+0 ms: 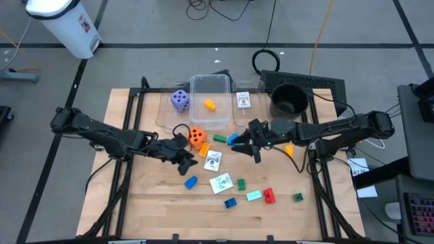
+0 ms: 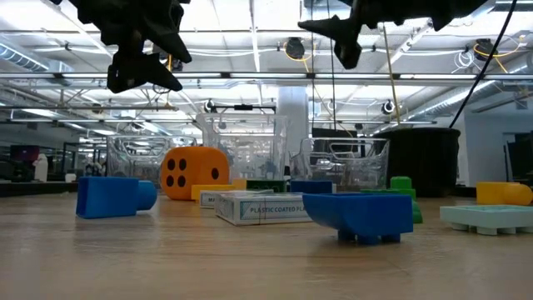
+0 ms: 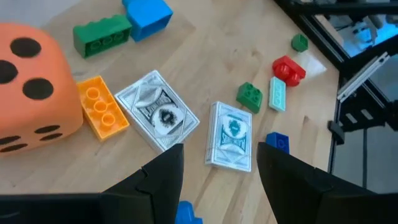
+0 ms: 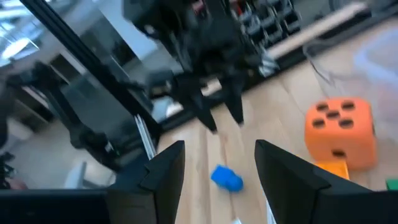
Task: Pick & Place Toys
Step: Put the blue one stud game piece into the middle transparent bin
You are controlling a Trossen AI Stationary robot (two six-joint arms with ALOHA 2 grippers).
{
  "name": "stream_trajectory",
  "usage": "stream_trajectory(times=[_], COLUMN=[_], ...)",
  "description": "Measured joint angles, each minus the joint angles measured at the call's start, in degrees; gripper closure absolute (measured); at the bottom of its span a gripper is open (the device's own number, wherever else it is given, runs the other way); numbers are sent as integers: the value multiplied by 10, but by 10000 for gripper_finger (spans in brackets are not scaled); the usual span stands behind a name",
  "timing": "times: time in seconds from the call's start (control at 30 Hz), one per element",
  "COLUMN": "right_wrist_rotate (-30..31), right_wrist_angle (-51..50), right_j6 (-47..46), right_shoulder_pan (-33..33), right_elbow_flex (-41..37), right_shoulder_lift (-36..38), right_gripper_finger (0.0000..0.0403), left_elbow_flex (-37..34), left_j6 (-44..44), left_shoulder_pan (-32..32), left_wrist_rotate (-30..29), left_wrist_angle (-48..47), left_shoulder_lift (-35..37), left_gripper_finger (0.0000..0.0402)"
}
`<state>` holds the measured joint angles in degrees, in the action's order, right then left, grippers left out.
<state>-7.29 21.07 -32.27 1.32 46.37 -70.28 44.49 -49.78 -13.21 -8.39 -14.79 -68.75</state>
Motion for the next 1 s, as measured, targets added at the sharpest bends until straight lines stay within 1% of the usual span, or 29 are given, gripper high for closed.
stream_trajectory(times=[0.13,0.3,0.63,0.7,0.87,1.0], right_wrist_rotate=[-1,-2,-2,-2,2,2], right_wrist_angle=[16,-17,-80,-87,-117,-138], right_j6=[0,0,15,22,49,49], right_shoulder_pan=[0,3,2,2,1,-5], right_elbow_flex=[0,0,0,0,0,0], right_shoulder_lift=[0,0,0,0,0,0], right_gripper_finger=[216,216,216,216,216,216], left_elbow_flex=[0,1,1,1,1,1], left_j6=[1,-10,-134,-157,-215,-249], left_shoulder_pan=[-6,-19,-56,-62,-80,-101], left_wrist_rotate=[9,8,8,17,65,67], left_wrist_angle=[0,-9,-20,-23,-37,-54], left_shoulder_lift=[-3,-18,-96,-115,-150,-153], left_gripper_finger=[192,192,192,193,193,193])
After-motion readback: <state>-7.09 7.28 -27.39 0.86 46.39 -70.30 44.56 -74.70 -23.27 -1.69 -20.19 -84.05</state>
